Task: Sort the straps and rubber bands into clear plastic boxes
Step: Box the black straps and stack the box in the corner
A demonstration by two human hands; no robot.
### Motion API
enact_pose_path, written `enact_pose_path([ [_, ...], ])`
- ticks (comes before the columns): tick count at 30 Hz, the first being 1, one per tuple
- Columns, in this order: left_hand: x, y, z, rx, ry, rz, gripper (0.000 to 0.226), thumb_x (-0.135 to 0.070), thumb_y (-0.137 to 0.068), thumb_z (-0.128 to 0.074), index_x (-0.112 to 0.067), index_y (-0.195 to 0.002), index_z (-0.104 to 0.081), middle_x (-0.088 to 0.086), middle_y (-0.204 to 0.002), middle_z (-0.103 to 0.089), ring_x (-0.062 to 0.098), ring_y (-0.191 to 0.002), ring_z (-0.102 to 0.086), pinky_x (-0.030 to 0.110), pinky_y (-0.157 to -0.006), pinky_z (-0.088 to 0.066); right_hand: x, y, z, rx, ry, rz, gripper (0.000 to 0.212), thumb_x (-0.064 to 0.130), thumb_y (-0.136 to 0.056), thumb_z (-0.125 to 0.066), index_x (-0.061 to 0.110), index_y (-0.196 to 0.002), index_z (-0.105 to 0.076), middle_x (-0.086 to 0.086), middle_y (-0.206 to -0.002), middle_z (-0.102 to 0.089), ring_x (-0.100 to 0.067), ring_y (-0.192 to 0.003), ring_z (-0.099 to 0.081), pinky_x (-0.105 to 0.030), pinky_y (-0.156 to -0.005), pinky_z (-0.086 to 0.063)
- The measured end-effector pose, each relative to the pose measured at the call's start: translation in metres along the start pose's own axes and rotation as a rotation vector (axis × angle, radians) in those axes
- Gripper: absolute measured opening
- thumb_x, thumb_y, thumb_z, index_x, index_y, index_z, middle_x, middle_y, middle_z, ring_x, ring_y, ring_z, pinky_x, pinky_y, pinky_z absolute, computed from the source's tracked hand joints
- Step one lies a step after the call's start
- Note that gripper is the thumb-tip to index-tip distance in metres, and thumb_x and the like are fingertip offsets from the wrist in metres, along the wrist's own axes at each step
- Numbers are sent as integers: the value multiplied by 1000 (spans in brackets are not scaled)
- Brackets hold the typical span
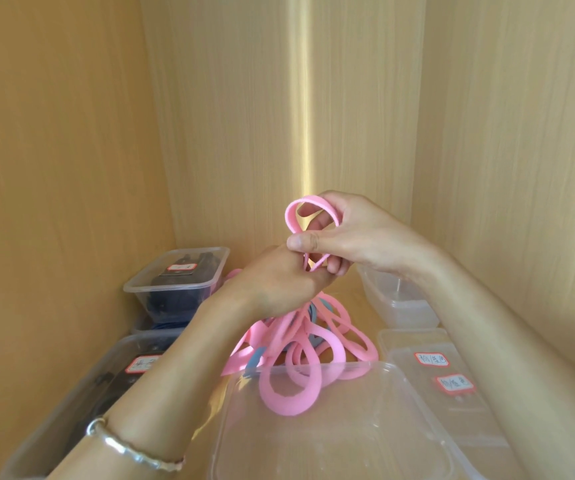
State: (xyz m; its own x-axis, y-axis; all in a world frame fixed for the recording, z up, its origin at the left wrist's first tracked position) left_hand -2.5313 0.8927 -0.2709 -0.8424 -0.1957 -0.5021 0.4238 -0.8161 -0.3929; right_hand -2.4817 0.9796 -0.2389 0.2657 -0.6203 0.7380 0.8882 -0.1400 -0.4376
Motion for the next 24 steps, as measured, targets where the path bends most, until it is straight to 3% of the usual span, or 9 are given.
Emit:
enact_pose_path([
  [5,-1,0,0,-16,-49,37,34,-18,-97,-43,-31,-66,-42,-13,-51,-41,3,-46,-38,16,-48,-30,3,-1,0,-52,1,53,26,30,-82,-75,14,-97,-61,0,-74,-64,-11,-52,-59,-22,-50,-49],
  [8,-4,1,0,-18,-50,35,33,-19,-98,-41,-30,-67,-41,-12,-56,-44,5,-53,-39,21,-53,-31,3,-2,2,-79,-22,59,22,27,-83,-75,13,-95,-63,1,-71,-64,-13,-52,-61,-23,-50,-49],
  [12,-4,1,2,-37,-31,58,35,-21,-98,-41,-31,-64,-39,-19,-47,-45,2,-49,-39,18,-50,-27,4,-2,6,-122,-66,66,23,27,-83,-74,10,-96,-64,4,-64,-65,-13,-52,-62,-24,-51,-50],
  [24,-6,-1,2,-40,98,61,20,-7,-86,-52,-24,-81,-44,2,-72,-49,15,-63,-47,32,-61,-43,8,0,12,-221,-168,70,13,16,-84,-70,8,-91,-63,3,-56,-64,-13,-49,-60,-28,-52,-53],
])
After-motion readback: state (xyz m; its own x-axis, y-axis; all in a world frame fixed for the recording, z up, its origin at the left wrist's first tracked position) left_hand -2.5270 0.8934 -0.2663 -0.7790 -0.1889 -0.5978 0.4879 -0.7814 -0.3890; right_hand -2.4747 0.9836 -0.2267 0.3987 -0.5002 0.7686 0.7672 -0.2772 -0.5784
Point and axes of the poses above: each hand's wrist, its own y-axis away from the middle knuckle, its own z-axis out of the back of the hand, x = y × z, the point moved 5 cm from there along -y, towards the middle knuckle
